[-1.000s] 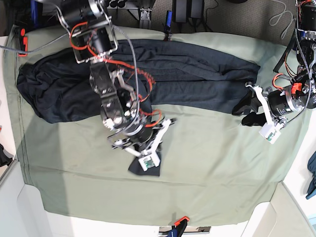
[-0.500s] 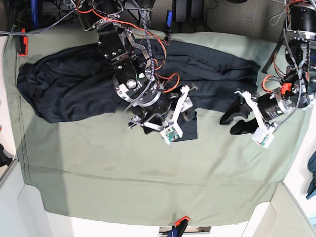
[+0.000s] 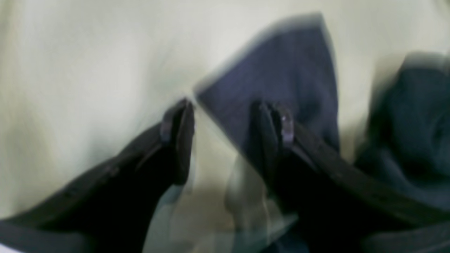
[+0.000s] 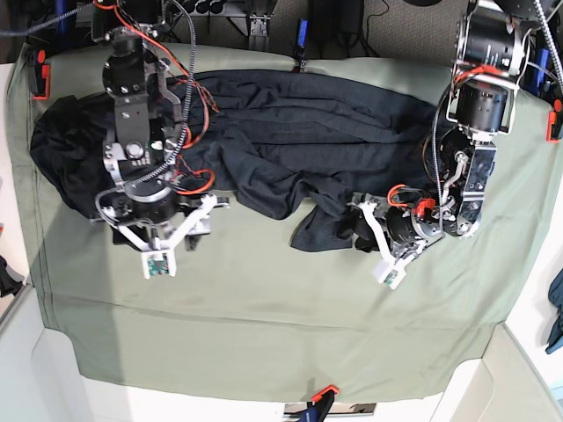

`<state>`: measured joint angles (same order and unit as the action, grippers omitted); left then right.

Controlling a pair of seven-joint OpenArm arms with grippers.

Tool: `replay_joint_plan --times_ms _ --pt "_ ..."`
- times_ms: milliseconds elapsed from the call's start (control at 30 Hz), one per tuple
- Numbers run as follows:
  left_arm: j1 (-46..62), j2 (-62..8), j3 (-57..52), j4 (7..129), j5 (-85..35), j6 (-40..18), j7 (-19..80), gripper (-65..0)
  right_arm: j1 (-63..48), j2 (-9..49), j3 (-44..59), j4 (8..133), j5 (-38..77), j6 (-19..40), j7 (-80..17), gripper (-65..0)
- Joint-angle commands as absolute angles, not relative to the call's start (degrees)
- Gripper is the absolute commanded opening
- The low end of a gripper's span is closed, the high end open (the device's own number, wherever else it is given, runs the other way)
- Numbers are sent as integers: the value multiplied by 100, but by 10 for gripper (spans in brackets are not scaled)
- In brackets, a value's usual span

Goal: Fold the T-shirt properly
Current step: 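Grasp the folded shirt's ends with both grippers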

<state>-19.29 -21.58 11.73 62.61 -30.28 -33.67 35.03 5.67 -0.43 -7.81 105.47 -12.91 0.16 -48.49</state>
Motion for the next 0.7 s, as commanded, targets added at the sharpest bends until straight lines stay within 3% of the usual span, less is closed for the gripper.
replay_joint_plan --times_ms 0,233,300,400,433,567,667 --pt "-2099 -2150 1146 6178 -3015 -3345 3483 -314 593 8 -642 10755 -1291 -30 -4716 -283" --pt "-2043 -1752 1164 6099 -3006 -3369 3667 -318 -25 257 51 11056 -969 -30 -4648 -283" --pt "-2014 -1673 1168 6101 -2971 -3380 3662 -403 -143 257 123 11150 -961 -30 -4648 -283" --pt "-2018 -1688 1166 6130 -2950 -3385 3660 -631 -176 257 128 11198 -963 -30 -4650 -283" --pt "-2018 -1721 1166 6193 -2950 -3387 3673 -650 -172 257 128 11198 -963 -30 -4648 -283" --pt "-2014 -2086 1155 6879 -3249 -3435 4252 -650 -163 355 128 11198 -941 -30 -4644 -283" --pt "-1959 -2633 1155 7822 -4115 -3857 4676 -650 -163 497 128 11198 -941 -32 -4628 -283"
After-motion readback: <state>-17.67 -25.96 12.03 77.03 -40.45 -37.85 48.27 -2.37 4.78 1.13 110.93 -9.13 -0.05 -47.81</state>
